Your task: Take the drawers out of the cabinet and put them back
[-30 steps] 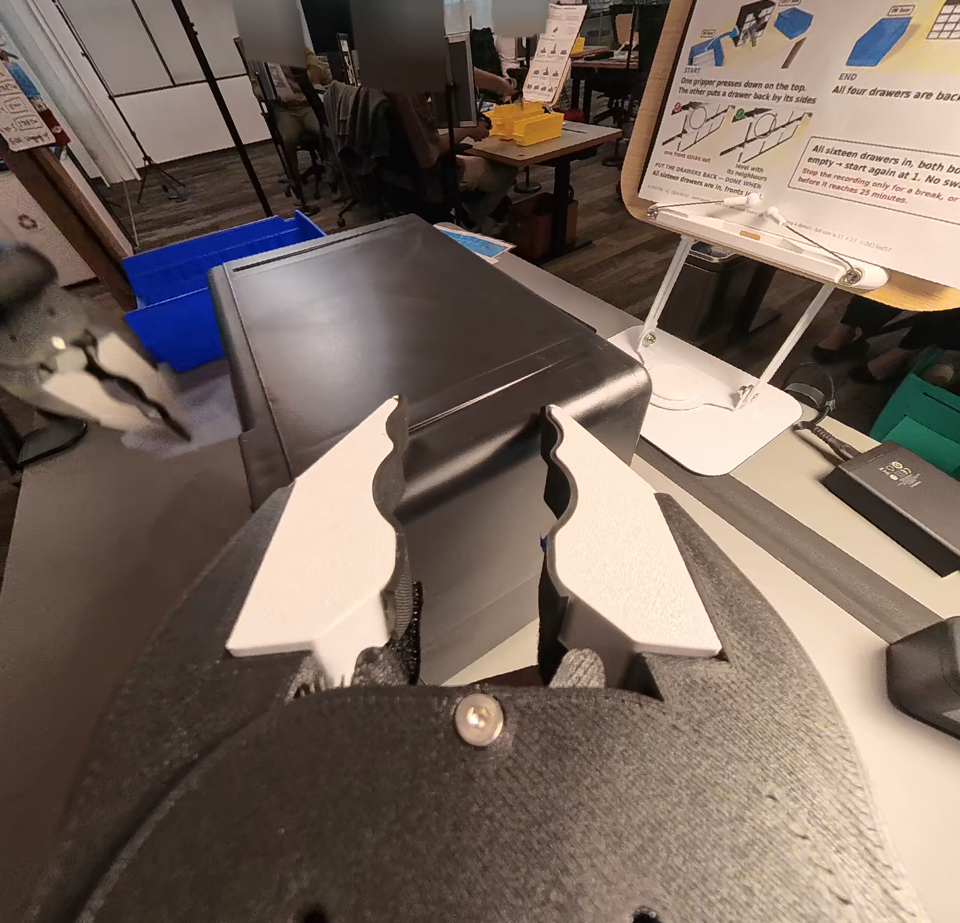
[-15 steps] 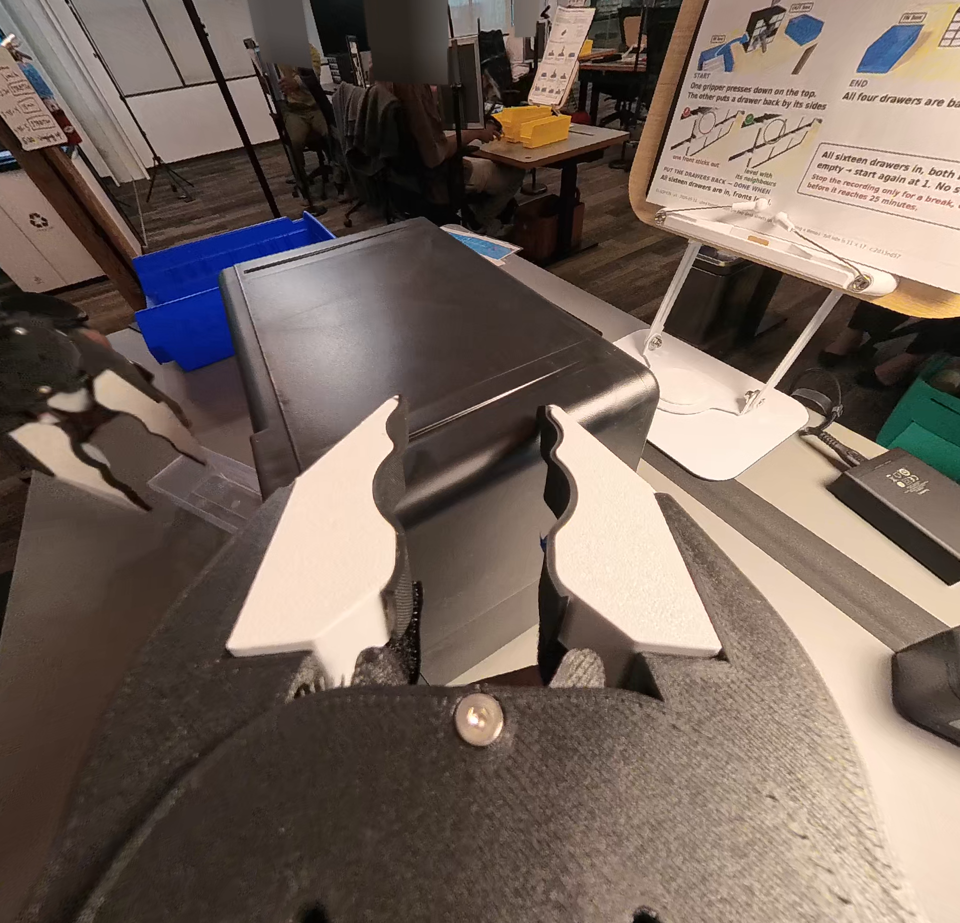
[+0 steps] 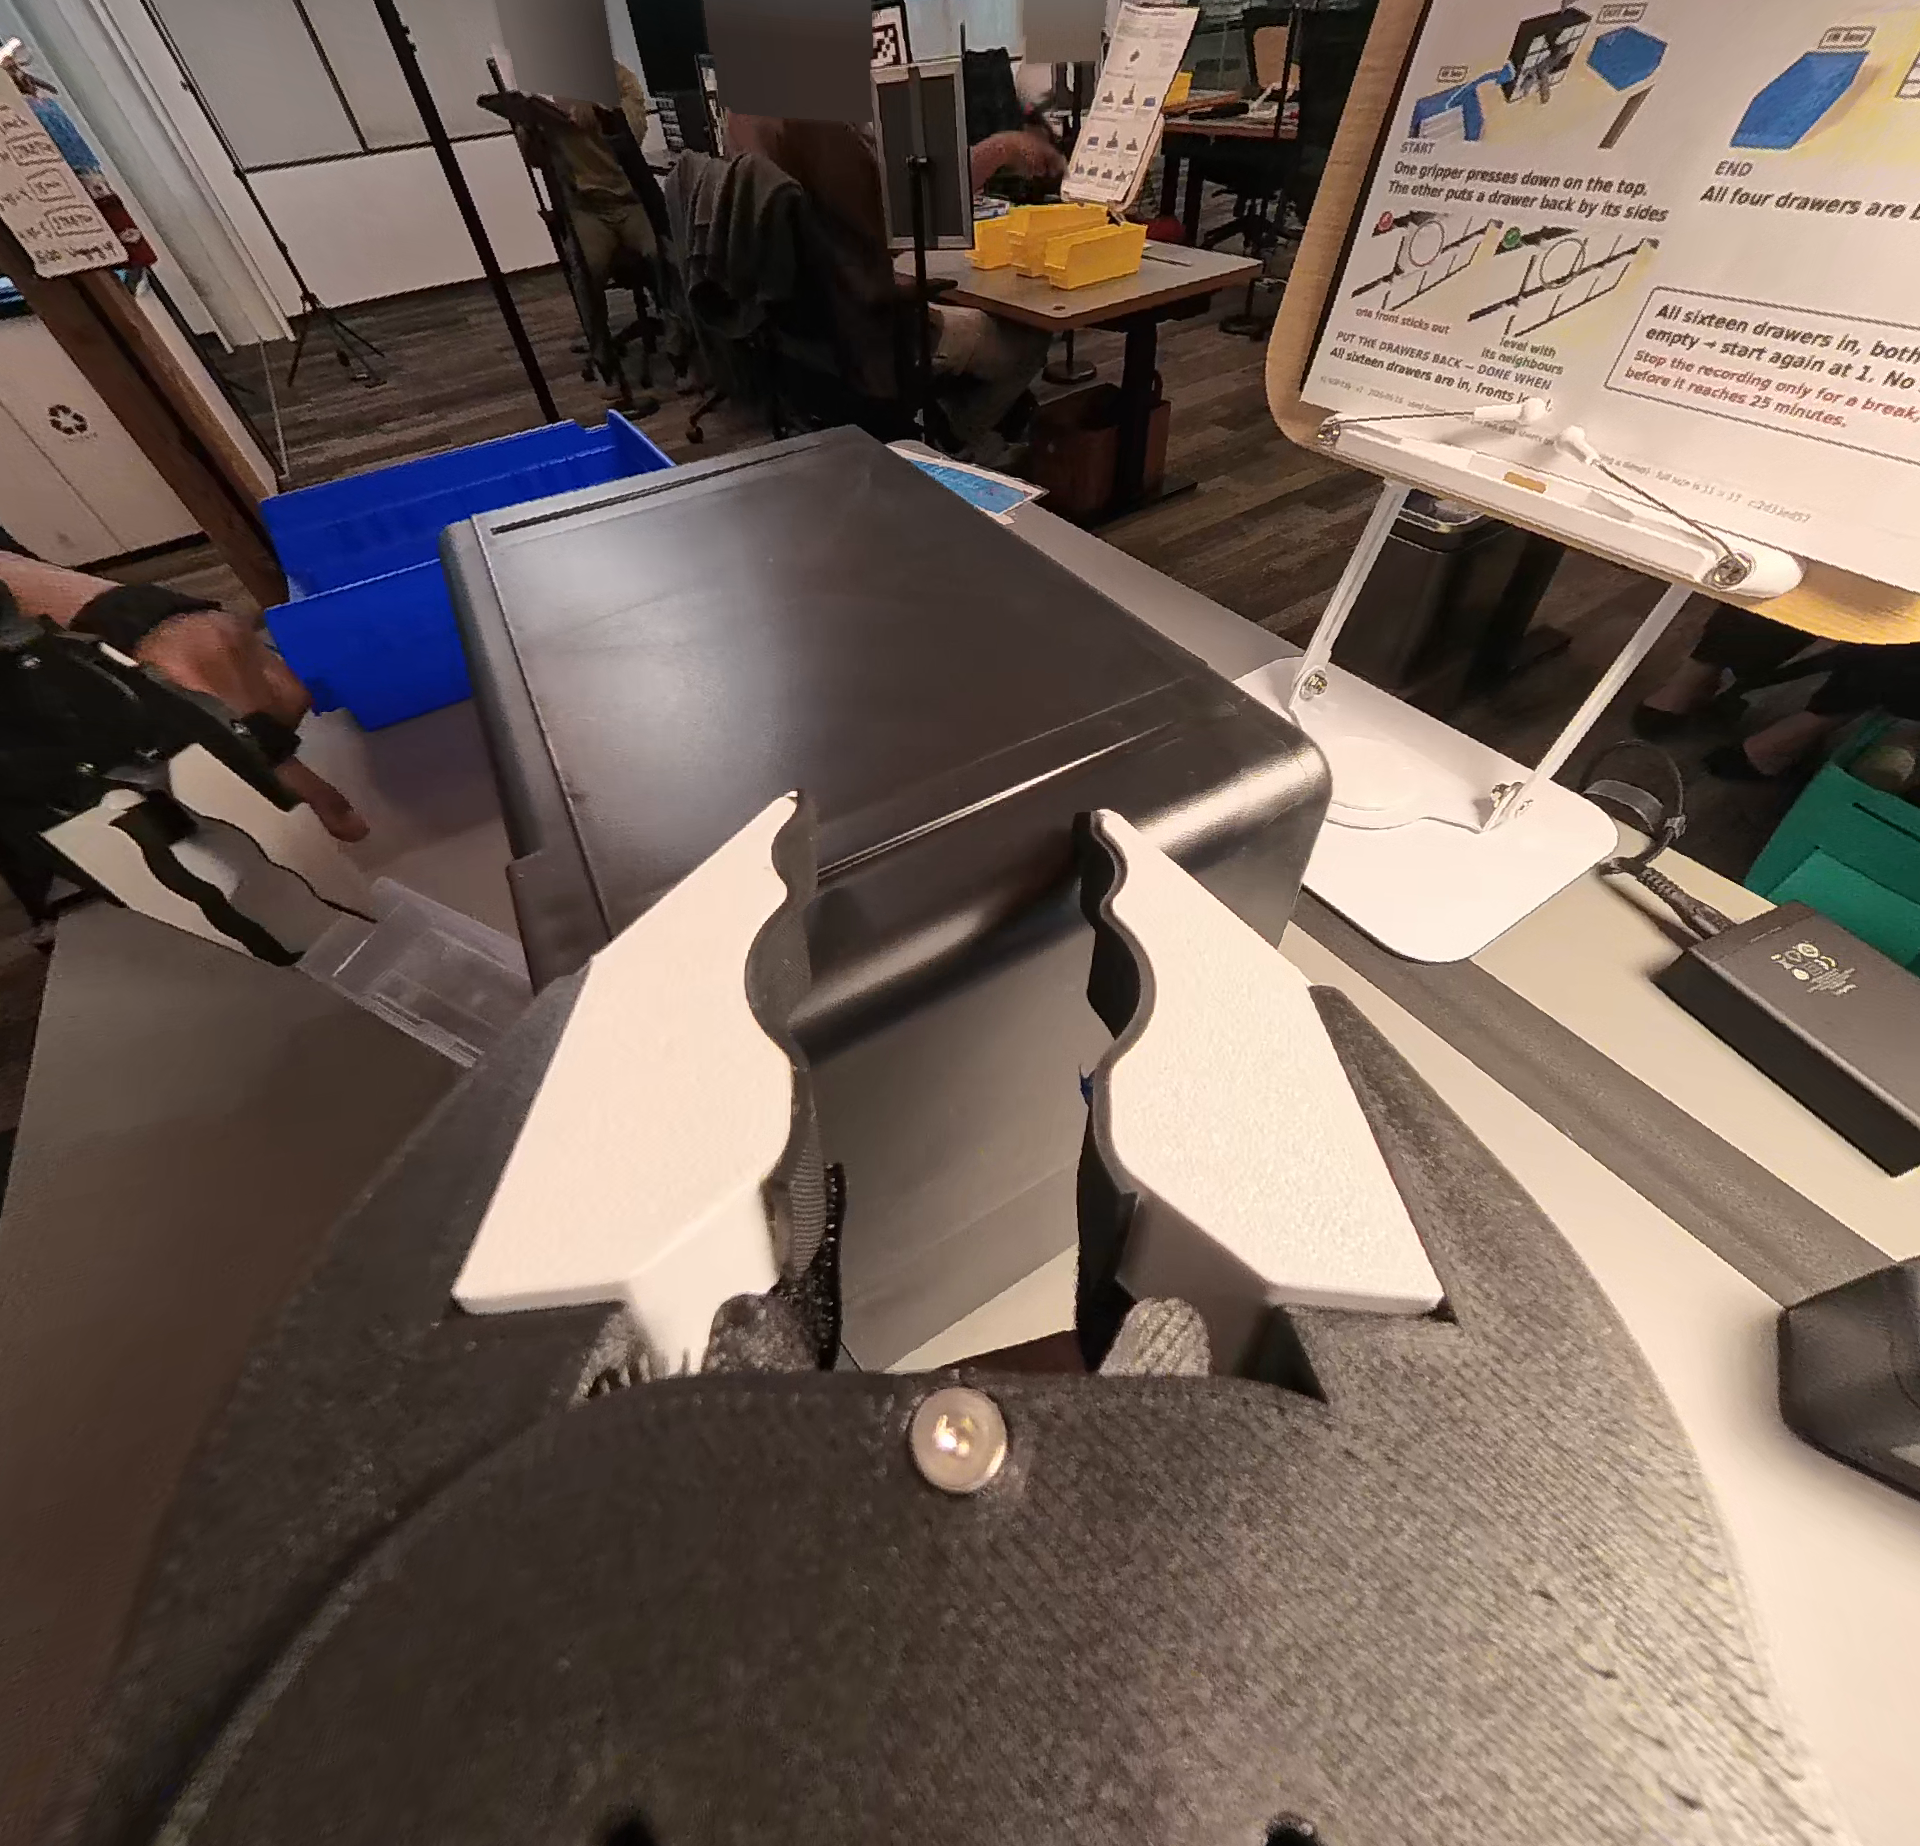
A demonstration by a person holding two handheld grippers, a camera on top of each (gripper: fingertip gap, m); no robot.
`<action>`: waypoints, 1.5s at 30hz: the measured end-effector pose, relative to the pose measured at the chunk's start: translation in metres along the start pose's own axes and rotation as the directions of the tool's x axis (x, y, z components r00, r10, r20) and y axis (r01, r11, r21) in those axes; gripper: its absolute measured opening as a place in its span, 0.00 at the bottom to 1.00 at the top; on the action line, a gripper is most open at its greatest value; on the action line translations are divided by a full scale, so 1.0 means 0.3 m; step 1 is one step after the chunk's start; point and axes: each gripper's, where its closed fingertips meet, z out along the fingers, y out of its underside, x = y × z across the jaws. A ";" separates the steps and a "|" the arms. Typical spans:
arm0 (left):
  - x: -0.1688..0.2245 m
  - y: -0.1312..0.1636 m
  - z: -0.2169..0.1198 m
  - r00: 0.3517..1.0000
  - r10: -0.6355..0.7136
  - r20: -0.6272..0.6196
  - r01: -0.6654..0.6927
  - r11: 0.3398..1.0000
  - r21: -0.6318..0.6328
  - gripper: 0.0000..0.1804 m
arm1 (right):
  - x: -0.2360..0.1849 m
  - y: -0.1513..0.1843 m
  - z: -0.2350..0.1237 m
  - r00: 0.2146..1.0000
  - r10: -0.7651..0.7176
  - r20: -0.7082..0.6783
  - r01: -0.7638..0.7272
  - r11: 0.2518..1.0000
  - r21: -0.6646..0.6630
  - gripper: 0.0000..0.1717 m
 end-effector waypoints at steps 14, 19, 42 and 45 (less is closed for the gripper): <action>0.004 0.051 0.019 0.999 0.024 -0.028 -0.025 0.998 -0.059 0.23 | -0.002 -0.001 -0.002 1.000 -0.004 0.003 0.004 1.000 0.000 0.31; -0.014 0.054 0.038 0.998 0.055 0.019 -0.054 0.996 -0.066 0.17 | 0.000 0.000 -0.002 1.000 -0.004 0.003 0.004 1.000 -0.001 0.31; -0.112 -0.383 -0.310 0.955 0.030 0.295 -0.118 0.951 0.287 0.10 | -0.007 0.002 0.003 1.000 -0.008 0.007 0.008 1.000 -0.004 0.31; -0.133 -0.417 -0.336 0.941 0.042 0.335 -0.146 0.945 0.293 0.10 | -0.011 0.000 0.002 1.000 -0.010 0.009 0.010 1.000 -0.003 0.31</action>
